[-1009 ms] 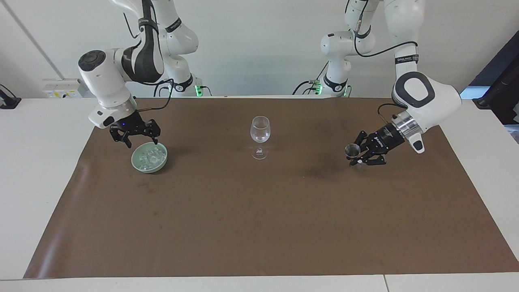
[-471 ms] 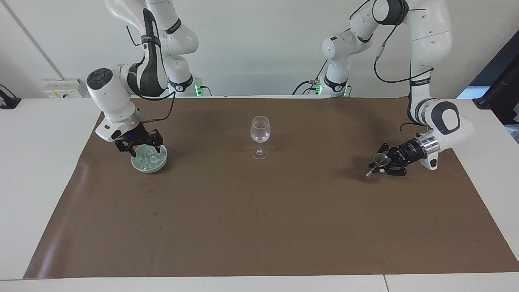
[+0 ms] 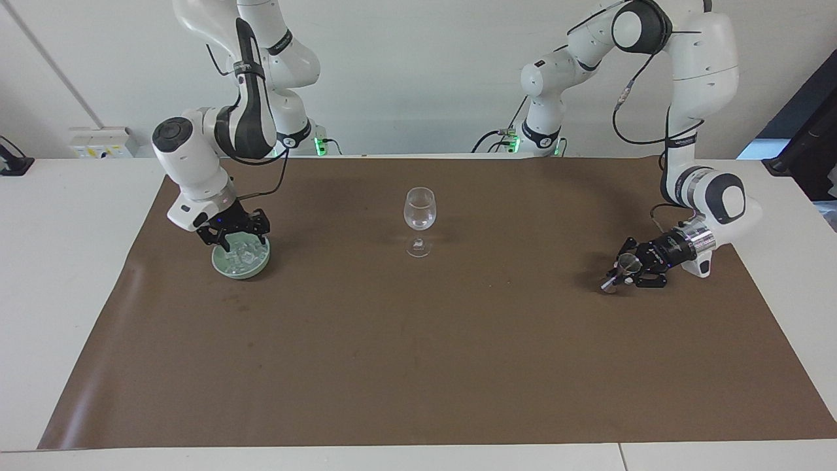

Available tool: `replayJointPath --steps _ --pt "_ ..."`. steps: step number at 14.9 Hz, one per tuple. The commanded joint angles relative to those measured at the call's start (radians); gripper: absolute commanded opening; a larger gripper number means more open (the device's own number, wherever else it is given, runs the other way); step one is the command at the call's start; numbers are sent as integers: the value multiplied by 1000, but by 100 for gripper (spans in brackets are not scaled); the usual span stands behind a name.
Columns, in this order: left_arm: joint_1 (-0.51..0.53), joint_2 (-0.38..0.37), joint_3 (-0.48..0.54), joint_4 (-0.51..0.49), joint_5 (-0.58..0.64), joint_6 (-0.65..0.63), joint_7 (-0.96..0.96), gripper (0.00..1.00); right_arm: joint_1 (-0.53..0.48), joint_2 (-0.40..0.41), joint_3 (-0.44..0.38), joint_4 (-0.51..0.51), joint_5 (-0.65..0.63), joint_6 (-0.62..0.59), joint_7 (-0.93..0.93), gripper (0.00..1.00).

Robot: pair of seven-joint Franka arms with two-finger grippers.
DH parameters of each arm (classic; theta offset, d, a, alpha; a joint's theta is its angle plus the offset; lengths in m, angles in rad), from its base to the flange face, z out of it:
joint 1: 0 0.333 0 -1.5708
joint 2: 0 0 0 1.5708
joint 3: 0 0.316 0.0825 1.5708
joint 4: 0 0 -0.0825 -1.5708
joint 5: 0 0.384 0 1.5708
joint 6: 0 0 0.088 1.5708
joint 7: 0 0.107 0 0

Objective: Pour wine and add ice with both arms

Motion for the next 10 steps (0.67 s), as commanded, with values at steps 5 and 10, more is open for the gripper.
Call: replayJointPath --steps 5,10 --pt "19 -5 -9 -43 -32 -10 87 0 -45 32 2 -12 19 71 -87 78" --pt "24 -6 -6 -20 -22 -19 88 100 -13 63 2 -12 19 98 -12 78"
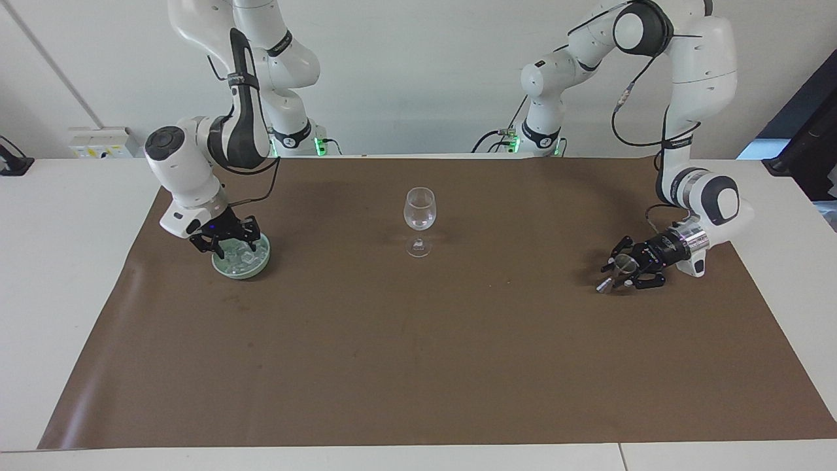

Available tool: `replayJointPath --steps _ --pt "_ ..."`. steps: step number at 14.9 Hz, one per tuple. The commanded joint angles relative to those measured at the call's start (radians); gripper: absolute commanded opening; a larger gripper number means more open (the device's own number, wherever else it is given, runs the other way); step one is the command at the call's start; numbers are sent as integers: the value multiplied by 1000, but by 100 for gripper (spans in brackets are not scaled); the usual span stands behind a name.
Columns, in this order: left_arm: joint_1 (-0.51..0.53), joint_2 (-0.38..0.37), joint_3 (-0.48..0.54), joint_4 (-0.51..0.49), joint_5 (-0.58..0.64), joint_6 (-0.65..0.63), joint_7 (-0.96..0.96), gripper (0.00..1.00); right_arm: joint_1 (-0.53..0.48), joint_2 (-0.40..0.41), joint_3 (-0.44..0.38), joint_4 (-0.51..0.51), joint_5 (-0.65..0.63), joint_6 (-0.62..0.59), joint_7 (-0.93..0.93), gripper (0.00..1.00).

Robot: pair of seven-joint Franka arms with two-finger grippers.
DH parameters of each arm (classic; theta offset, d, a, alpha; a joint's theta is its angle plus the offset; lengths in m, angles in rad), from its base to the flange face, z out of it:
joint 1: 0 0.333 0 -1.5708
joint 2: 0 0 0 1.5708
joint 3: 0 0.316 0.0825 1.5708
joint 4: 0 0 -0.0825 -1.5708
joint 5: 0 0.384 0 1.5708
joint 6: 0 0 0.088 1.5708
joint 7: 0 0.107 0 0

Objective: Pour wine and add ice with both arms

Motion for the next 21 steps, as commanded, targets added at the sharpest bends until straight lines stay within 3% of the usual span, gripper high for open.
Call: replayJointPath --steps 1,4,7,10,14,17,21 --pt "16 -10 -1 39 10 -10 11 100 8 7 3 -7 10 20 26 78" --pt "21 -8 8 136 212 -2 12 100 2 7 3 -7 10 18 24 77" --pt "12 -8 8 246 497 -2 14 100 -1 7 3 -9 10 18 24 74" --pt "-40 -19 0 375 735 -31 17 100 0 7 3 -10 10 18 27 66" --pt "-206 -131 -1 386 1009 -9 232 100 -1 7 3 -10 11 18 25 58" --pt "-254 -203 -3 386 1041 4 540 100 -1 7 3 -10 11 18 24 54" --pt "-359 -321 -3 350 1202 -34 577 100 -1 6 3 -13 11 18 24 51"
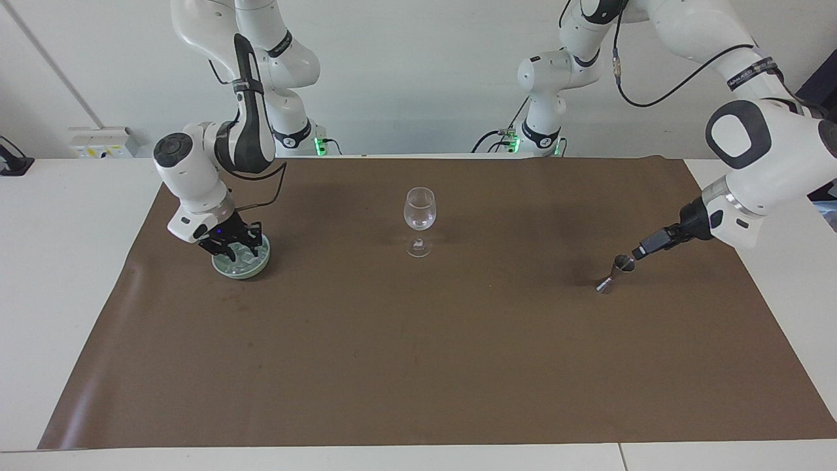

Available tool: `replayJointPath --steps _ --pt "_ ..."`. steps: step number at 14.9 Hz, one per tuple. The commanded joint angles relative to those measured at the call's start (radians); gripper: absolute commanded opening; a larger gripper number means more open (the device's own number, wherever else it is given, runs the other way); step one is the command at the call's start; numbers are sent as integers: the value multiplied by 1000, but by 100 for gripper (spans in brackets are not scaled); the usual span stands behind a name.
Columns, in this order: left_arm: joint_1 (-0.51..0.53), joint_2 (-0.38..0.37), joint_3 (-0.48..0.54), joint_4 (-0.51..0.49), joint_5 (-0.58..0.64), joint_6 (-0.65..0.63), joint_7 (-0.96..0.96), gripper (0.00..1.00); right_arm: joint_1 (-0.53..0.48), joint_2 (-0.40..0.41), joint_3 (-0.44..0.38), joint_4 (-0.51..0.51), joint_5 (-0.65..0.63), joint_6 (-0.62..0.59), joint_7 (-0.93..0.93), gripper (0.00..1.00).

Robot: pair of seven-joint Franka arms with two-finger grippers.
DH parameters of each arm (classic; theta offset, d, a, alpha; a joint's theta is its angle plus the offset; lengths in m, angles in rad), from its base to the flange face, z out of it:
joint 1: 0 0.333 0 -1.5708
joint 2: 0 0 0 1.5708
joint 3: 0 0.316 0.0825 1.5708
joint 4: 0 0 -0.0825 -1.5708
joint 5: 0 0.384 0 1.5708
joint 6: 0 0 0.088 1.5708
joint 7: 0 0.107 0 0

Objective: Pour wine and add ice with both arms

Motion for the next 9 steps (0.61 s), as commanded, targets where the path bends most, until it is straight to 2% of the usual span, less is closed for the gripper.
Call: replayJointPath --steps 1,6,9 --pt "-82 -106 16 -69 80 -17 37 100 -9 -6 5 -13 9 15 3 51" --pt "-139 -156 9 -44 97 -25 35 100 -14 -6 5 -22 9 21 -1 51" --pt "-140 -162 6 11 130 -106 39 100 -27 -6 5 -24 9 24 -20 51"
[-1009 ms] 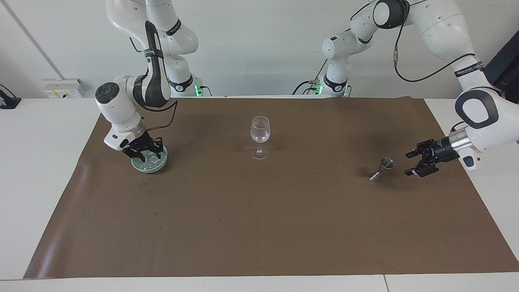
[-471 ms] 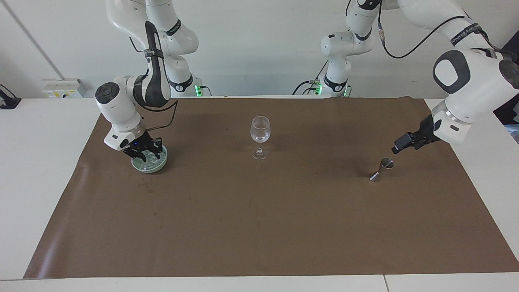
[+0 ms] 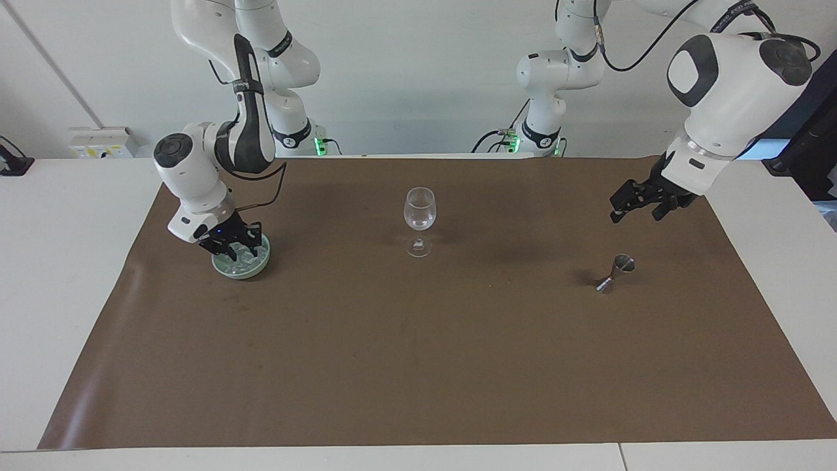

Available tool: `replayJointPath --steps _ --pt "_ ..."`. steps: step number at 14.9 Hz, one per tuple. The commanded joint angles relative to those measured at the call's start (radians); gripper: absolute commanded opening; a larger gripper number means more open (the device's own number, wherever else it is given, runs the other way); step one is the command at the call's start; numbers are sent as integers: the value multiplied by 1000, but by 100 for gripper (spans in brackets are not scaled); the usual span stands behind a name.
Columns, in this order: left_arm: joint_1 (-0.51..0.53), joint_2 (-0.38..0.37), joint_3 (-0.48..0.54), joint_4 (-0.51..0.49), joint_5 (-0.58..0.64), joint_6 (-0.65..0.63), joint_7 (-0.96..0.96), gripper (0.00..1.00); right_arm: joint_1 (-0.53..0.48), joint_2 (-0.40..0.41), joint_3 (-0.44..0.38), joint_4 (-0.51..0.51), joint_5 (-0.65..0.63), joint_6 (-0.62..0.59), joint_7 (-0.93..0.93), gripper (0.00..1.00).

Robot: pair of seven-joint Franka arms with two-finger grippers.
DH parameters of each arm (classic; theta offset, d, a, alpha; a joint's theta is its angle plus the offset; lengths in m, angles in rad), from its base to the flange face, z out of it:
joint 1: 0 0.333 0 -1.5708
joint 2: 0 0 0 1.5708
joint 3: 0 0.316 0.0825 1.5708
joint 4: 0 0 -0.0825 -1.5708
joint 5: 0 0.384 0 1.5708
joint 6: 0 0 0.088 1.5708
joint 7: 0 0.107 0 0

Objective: Pour wine and add ice with both arms

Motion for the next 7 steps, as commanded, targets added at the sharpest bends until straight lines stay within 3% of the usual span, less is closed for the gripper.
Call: replayJointPath --steps 1,7 --pt "-7 -13 8 43 58 -83 41 100 -21 -7 6 -18 9 24 -18 51" --pt "-2 -73 10 33 62 -194 164 100 -16 -7 6 -19 9 24 -16 45"
